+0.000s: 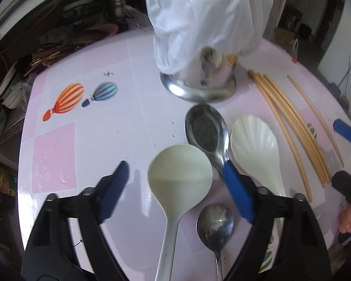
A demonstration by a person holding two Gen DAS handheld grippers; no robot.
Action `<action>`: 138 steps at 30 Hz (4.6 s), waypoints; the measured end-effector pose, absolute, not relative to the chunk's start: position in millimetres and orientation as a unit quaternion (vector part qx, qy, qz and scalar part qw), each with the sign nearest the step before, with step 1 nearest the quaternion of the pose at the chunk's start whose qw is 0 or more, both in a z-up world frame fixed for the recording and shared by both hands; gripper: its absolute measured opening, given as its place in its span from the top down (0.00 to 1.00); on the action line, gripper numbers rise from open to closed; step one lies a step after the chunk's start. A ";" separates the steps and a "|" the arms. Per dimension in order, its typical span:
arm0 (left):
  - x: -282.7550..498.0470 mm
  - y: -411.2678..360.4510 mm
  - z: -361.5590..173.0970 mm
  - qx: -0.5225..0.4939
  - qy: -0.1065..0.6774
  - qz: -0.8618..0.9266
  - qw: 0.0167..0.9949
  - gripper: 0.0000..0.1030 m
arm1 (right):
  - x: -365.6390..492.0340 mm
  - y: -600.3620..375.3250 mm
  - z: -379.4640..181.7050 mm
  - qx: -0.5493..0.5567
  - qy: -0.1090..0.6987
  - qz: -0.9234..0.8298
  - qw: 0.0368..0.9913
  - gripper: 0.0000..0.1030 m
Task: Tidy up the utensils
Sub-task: 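Move the left tool toward the white ladle and lower around its bowl, then close the left tool on the white ladle while the right tool approaches the white rice spoon, then close the right tool on the white rice spoon handle and lift it, then carry the white ladle with the left tool over the bagged holder and lower it in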
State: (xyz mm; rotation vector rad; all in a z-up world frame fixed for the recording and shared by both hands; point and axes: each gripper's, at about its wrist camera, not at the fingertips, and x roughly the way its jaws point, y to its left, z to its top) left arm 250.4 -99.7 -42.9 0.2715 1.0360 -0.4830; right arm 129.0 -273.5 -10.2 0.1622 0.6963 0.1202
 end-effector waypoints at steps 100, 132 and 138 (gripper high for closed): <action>215.0 -17.2 5.9 0.007 0.430 -0.160 0.889 0.47 | 253.8 -281.8 -44.4 0.168 0.474 0.256 0.826 0.97; 175.5 -25.5 99.4 0.035 0.338 -0.141 0.930 0.47 | 175.0 -308.9 86.6 0.112 0.290 0.186 0.932 0.97; 175.3 -36.3 127.5 0.043 0.311 -0.146 0.938 0.47 | 166.1 -317.0 101.7 0.121 0.269 0.189 0.937 0.97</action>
